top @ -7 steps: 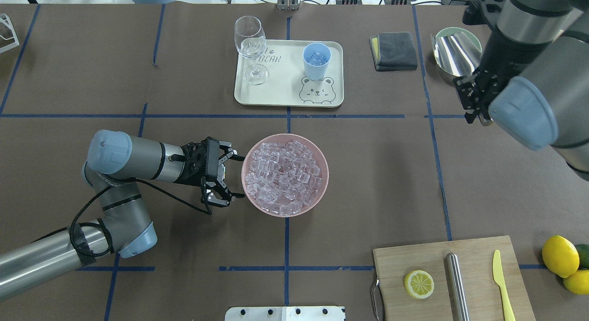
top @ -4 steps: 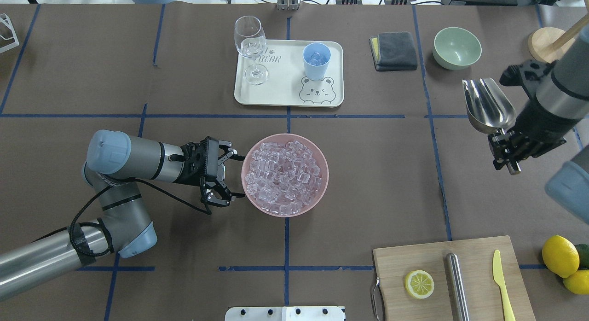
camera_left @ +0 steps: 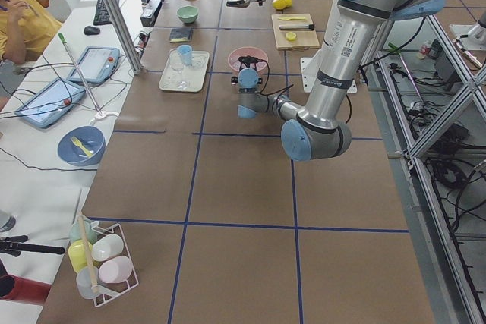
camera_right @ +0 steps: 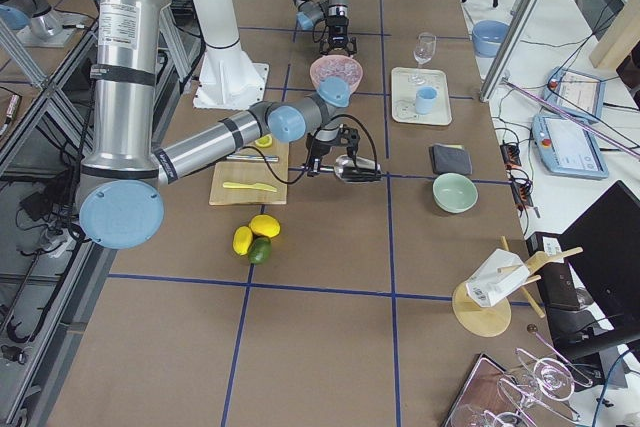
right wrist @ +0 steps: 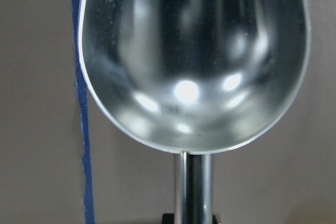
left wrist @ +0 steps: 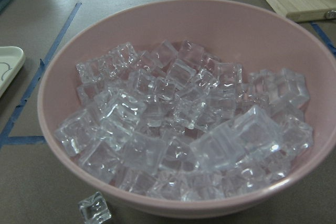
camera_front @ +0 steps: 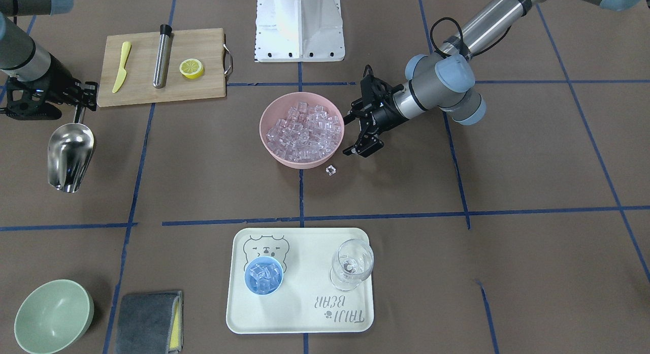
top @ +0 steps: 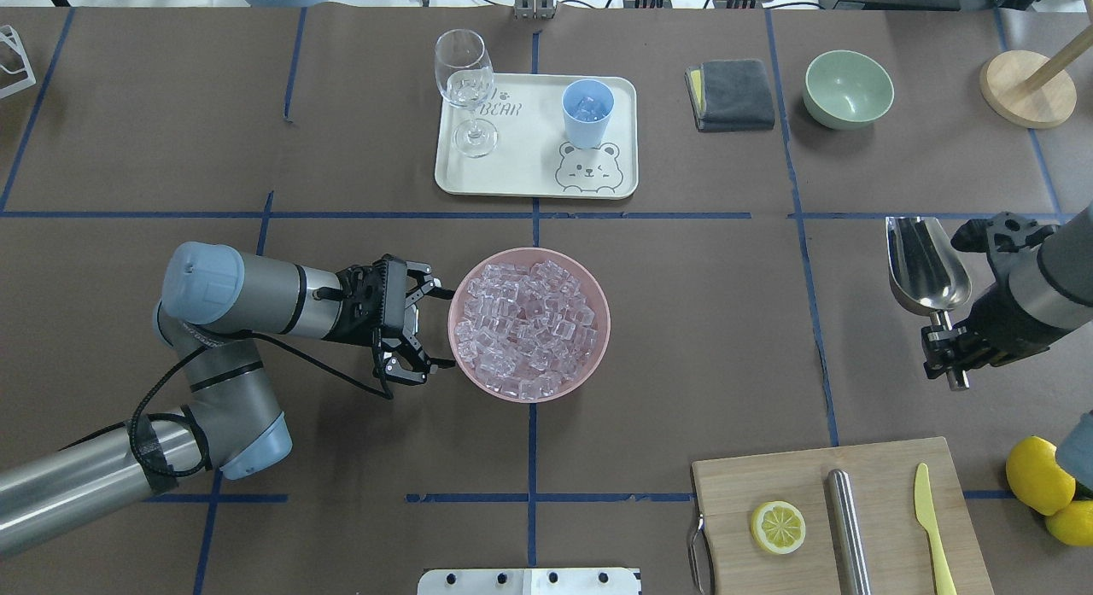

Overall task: Put ice in cup with scoop
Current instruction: 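Carry the empty scoop back and lay it on the table, open right gripper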

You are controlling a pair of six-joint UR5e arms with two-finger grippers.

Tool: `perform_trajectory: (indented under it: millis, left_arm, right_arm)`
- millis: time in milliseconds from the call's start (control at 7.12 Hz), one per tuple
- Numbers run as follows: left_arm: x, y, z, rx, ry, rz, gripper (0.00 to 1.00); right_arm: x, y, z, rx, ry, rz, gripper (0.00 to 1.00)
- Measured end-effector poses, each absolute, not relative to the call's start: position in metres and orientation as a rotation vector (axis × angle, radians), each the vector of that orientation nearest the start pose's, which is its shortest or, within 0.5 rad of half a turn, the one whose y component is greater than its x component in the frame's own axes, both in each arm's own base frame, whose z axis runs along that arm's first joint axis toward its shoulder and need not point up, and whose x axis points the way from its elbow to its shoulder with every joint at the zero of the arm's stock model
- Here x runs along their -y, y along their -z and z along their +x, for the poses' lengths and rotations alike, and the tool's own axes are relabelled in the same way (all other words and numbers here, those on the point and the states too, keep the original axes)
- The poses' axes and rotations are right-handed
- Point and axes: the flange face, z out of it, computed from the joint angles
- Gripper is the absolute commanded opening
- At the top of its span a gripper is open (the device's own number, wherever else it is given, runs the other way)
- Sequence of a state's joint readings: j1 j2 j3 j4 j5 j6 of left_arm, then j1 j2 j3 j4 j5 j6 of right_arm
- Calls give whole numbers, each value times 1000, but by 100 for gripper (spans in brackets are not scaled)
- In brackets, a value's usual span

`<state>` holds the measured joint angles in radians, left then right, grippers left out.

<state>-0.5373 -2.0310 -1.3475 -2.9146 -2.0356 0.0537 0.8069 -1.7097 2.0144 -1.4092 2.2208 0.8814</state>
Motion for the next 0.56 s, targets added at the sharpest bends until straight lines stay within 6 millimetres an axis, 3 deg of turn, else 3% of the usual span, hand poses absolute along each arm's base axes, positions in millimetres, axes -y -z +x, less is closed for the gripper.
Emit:
perform_trajectory:
  millis: [281,561]
  left_arm:
    - [413,-350,520,-1133,-1195,1291,100]
    - [413,-351,520,-1132,-1194,1291,100]
  right_arm:
    - [352,-508,-284,759,38,-149,0]
    - [342,-512,-303,754,68,-155,0]
